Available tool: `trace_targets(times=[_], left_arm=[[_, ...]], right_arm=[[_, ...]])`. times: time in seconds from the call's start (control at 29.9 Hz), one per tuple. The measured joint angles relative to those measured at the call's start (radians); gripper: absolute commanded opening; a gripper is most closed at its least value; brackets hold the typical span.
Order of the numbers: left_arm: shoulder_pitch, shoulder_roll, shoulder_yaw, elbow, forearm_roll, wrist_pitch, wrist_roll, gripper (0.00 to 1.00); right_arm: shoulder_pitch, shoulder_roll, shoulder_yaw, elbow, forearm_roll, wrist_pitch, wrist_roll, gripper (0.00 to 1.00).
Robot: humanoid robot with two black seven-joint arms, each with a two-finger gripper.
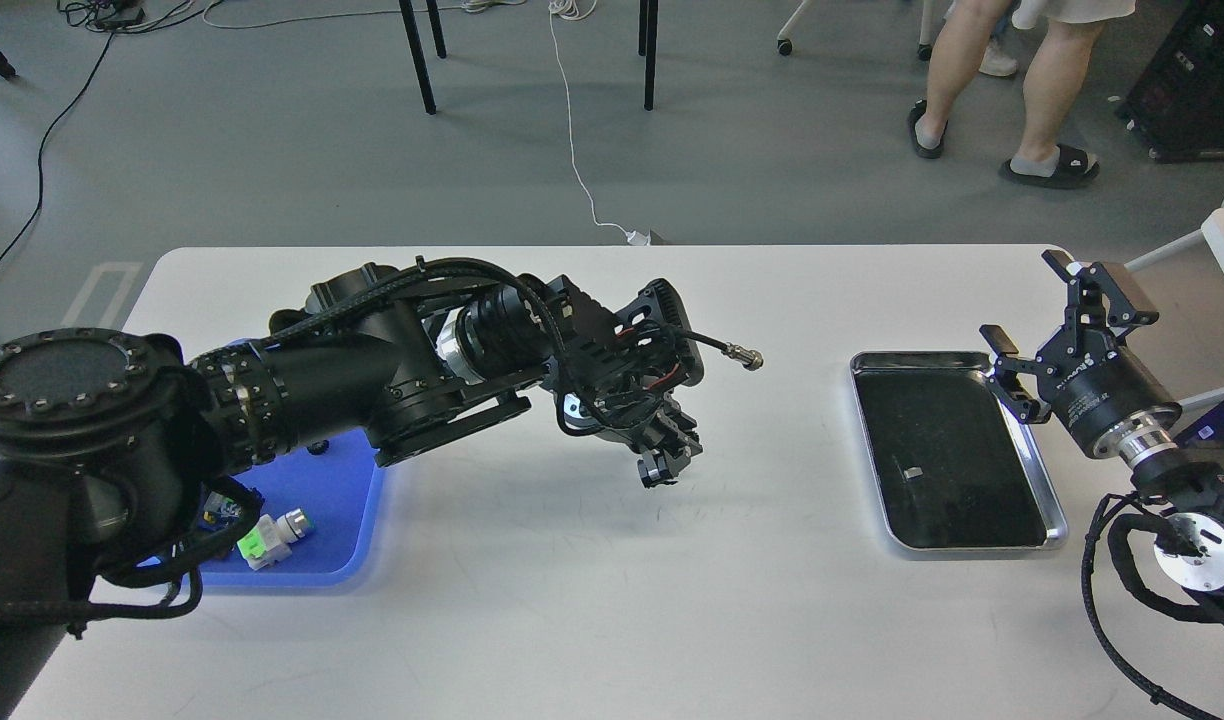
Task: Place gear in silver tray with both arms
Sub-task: 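Lift the black gear with the left gripper and carry it toward the table center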
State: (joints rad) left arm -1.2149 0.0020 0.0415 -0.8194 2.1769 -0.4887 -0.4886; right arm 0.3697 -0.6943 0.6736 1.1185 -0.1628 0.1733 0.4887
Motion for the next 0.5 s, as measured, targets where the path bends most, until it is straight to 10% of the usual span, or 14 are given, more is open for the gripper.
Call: trace_targets(times=[0.5], left_arm=[[-0.019, -0.002, 0.052, -0.014, 0.000, 0.000, 0.000, 0.22]], right_arm=[[-0.002, -0.001, -0.001, 0.000, 0.000, 0.000, 0.000, 0.99]])
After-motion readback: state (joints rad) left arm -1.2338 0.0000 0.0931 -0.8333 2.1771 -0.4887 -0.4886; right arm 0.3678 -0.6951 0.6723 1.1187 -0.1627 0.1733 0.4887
